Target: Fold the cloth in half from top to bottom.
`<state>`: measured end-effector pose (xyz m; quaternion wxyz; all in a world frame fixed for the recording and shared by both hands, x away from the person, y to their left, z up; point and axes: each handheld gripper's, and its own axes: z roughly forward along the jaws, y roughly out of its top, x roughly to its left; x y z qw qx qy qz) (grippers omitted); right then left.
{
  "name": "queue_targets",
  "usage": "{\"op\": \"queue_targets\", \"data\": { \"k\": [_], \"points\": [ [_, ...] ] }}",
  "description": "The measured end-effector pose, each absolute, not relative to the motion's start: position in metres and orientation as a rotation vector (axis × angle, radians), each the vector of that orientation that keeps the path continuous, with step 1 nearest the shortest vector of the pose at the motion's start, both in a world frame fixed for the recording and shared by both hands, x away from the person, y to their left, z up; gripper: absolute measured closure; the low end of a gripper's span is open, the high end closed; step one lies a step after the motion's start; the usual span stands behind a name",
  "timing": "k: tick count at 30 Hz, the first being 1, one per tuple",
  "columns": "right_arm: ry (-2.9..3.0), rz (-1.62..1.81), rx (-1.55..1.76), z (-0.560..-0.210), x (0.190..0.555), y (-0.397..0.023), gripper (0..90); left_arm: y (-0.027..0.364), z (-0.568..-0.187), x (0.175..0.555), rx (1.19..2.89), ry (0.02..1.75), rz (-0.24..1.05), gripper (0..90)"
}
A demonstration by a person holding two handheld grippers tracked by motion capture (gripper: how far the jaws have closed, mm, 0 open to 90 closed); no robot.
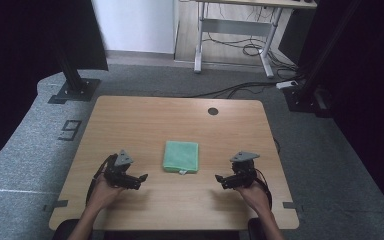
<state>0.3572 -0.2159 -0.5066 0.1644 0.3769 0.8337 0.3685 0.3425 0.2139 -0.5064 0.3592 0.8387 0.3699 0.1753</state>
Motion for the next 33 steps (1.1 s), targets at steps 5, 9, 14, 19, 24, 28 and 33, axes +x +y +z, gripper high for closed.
{"op": "queue_targets", "data": {
  "k": [5,9,14,19,24,28,33],
  "points": [
    [2.375,1.042,1.098,-0.518,0.352,-0.22,0.0,0.222,-0.518,0.336,2.163,0.979,0.443,0.0],
    [2.382,1.022,1.119,-0.529,0.35,-0.221,0.0,0.228,-0.531,0.333,2.171,1.006,0.426,0.0],
    [2.397,0.981,1.126,-0.542,0.349,-0.223,0.0,0.229,-0.544,0.332,2.182,1.03,0.401,0.0],
    [2.412,0.947,1.132,-0.553,0.349,-0.224,0.0,0.226,-0.548,0.334,2.226,1.036,0.394,0.0],
    [2.371,0.991,1.15,-0.556,0.349,-0.223,0.0,0.225,-0.549,0.334,2.227,1.049,0.389,0.0],
    [2.36,0.997,1.151,-0.557,0.349,-0.223,0.0,0.225,-0.549,0.334,2.226,1.054,0.391,0.0],
    [2.359,0.998,1.152,-0.557,0.349,-0.224,0.0,0.224,-0.549,0.334,2.219,1.075,0.399,0.0]
  ]
}}
